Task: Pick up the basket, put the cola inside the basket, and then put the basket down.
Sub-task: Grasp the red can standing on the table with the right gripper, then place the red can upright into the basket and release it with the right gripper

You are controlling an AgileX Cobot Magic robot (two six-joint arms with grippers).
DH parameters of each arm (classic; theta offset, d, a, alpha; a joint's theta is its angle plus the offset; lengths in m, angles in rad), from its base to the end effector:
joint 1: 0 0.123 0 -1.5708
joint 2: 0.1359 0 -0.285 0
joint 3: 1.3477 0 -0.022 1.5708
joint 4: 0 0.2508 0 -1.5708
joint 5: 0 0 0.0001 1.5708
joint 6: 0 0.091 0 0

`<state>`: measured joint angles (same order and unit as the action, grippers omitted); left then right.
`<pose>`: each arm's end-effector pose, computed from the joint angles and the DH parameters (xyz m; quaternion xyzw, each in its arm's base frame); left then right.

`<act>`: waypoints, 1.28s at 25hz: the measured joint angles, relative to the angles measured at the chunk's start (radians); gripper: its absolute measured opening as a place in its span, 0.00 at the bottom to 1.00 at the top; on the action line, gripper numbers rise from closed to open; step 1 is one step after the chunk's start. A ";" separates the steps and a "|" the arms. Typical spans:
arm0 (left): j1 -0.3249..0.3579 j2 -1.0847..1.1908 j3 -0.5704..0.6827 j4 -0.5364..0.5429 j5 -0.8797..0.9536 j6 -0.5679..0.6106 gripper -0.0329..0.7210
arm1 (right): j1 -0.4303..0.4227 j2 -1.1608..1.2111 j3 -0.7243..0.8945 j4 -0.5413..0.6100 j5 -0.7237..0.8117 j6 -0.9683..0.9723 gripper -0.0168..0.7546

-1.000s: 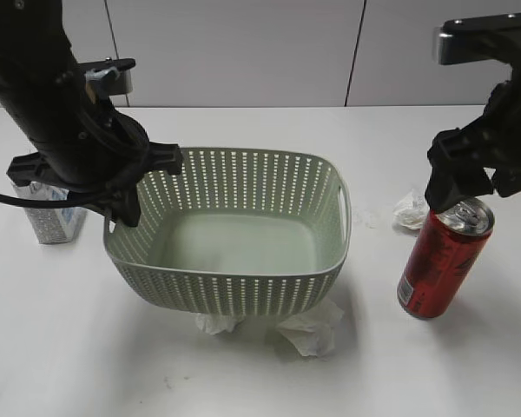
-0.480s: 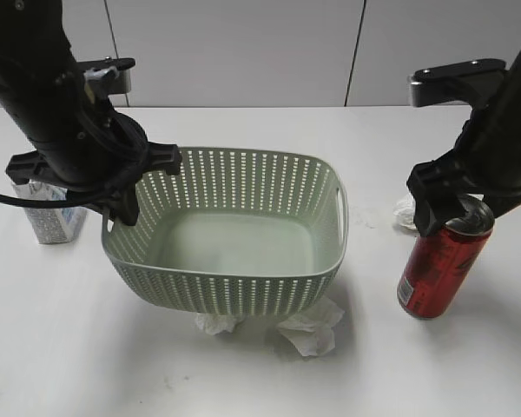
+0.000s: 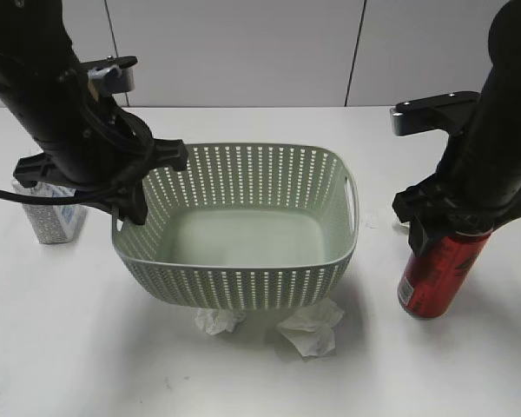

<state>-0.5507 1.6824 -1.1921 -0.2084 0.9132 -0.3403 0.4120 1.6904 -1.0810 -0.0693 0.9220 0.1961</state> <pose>0.2756 -0.1867 0.2345 0.0513 0.9866 -0.1354 0.0752 0.2878 0.1203 0.2026 -0.1265 0.9895 -0.0086 0.0690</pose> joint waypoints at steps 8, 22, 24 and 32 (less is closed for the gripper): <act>0.000 0.000 0.000 -0.006 -0.018 -0.016 0.04 | 0.000 -0.012 -0.025 0.000 0.091 -0.032 0.72; 0.001 0.005 0.000 -0.010 -0.064 -0.022 0.04 | 0.023 -0.123 -0.520 -0.005 0.286 -0.090 0.72; 0.006 0.025 -0.009 -0.010 -0.063 -0.022 0.04 | 0.051 -0.123 -0.569 -0.005 0.291 -0.093 0.72; 0.013 0.160 -0.148 0.003 0.009 -0.023 0.04 | 0.246 -0.038 -0.688 0.002 0.298 -0.115 0.72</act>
<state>-0.5374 1.8425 -1.3398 -0.2052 0.9224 -0.3631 0.6585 1.6524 -1.7694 -0.0669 1.2196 0.0816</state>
